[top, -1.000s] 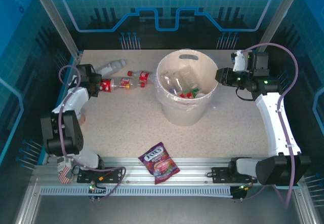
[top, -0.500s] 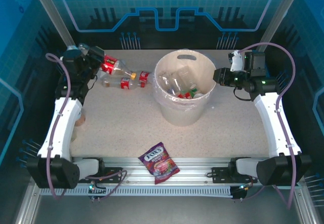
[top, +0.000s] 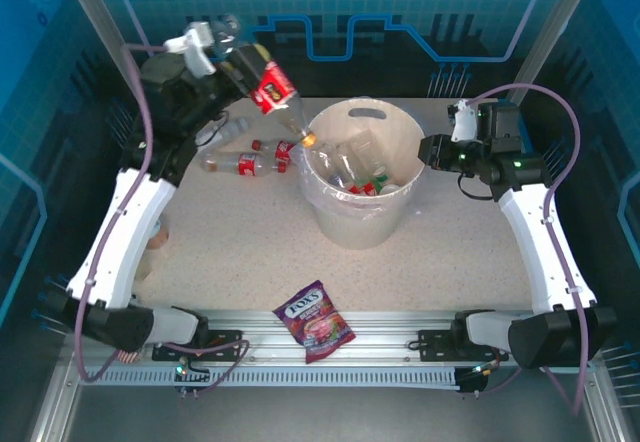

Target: Put the plastic bottles in the bin

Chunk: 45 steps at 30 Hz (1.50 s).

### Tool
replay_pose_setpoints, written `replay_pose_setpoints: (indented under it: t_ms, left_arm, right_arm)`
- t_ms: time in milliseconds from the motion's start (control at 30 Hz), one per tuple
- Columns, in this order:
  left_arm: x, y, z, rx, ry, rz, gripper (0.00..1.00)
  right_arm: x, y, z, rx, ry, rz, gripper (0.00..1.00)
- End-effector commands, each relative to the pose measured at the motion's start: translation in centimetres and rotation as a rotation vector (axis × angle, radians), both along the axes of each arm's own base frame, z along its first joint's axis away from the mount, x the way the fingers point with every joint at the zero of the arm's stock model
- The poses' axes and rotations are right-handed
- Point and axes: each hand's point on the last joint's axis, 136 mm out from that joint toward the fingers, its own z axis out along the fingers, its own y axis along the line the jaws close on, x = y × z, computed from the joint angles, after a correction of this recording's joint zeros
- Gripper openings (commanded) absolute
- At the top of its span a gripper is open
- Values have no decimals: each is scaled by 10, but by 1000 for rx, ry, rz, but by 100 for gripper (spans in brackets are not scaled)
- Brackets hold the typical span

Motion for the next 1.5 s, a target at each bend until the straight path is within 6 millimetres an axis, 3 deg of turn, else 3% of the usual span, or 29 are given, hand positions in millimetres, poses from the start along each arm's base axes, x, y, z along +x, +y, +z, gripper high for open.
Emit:
replay_pose_setpoints:
  t_ms: [0, 167, 233, 467, 600, 900, 1100, 1333, 1467]
  left_arm:
    - [1, -50, 5, 117, -73, -140, 33]
    - [8, -123, -28, 281, -30, -272, 33]
    - [9, -143, -44, 343, -9, -285, 33]
    - [12, -181, -100, 440, 42, -279, 33]
    - [6, -191, -118, 434, 33, -300, 33]
    - [6, -189, -162, 405, 104, -244, 34]
    - [0, -193, -187, 438, 168, -268, 49]
    - [-4, -193, -181, 436, 156, -288, 79]
    - [-7, -194, -176, 429, 155, -294, 83]
  right_arm:
    - [-12, 11, -5, 13, 30, 28, 25]
    - [-12, 14, -4, 9, 30, 35, 25]
    - [-12, 15, -4, 9, 30, 37, 25]
    - [-12, 17, -1, 11, 25, 44, 26]
    - [-11, 17, -1, 6, 23, 47, 26]
    - [-9, 20, -4, 12, 27, 52, 26]
    - [-10, 19, -4, 8, 26, 54, 26]
    - [-10, 20, -5, 5, 23, 57, 26]
    - [-9, 21, -5, 10, 20, 60, 26]
